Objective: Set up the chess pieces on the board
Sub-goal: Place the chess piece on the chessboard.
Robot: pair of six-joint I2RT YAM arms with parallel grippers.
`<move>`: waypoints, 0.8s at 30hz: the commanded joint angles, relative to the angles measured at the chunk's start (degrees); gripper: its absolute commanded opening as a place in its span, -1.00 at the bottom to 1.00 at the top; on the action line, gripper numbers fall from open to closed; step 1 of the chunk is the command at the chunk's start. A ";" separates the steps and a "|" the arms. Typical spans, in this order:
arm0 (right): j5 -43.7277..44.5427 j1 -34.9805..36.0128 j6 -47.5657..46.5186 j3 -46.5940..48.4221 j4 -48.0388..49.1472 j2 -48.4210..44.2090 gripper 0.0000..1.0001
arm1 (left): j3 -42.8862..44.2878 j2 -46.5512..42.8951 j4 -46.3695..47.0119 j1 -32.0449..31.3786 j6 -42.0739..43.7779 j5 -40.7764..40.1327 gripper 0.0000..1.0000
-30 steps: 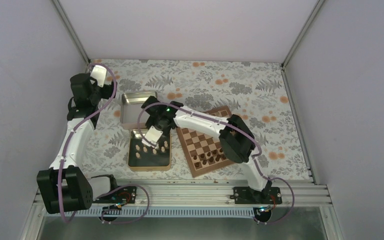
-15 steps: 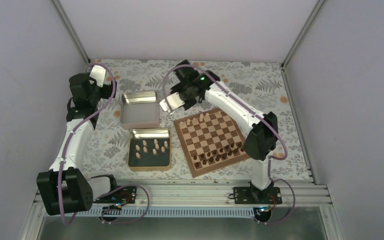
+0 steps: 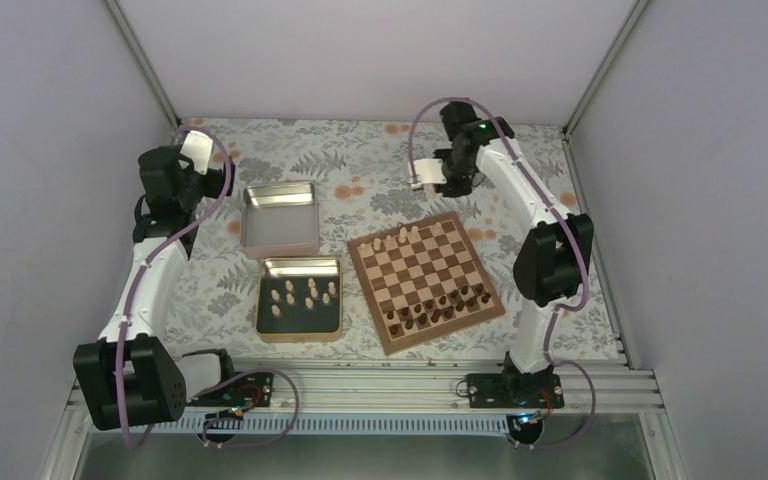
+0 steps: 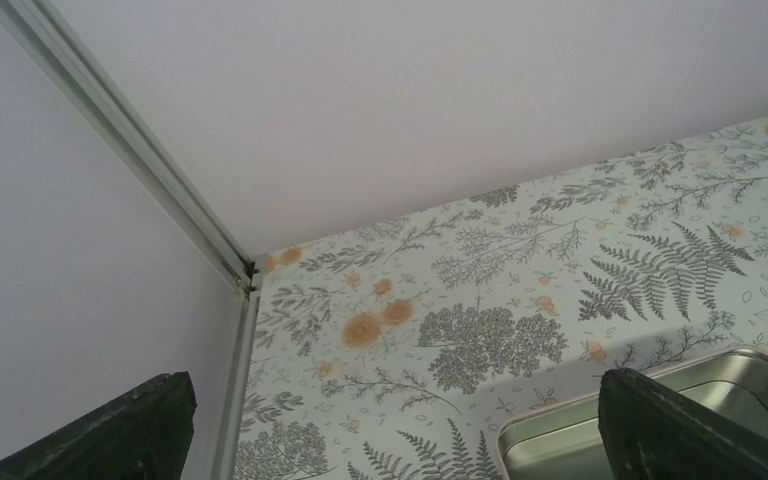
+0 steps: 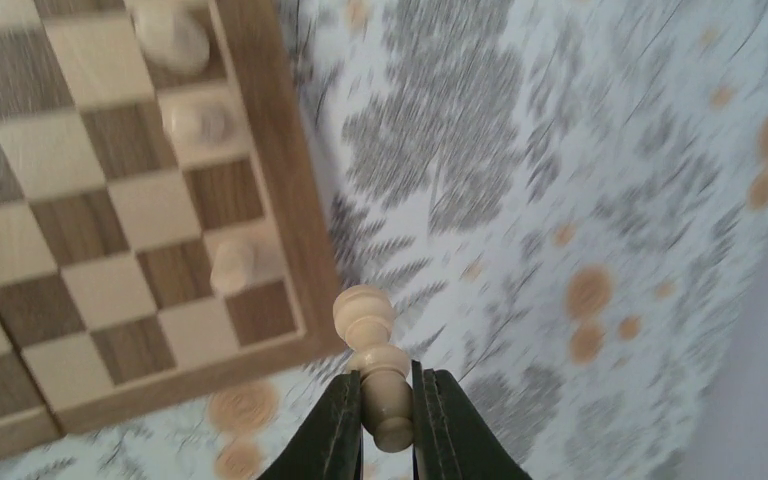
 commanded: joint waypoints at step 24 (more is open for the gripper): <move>1.69 -5.91 4.62 -8.74 2.59 3.42 -0.87 | 1.00 1.13 -1.17 0.34 0.08 2.09 1.00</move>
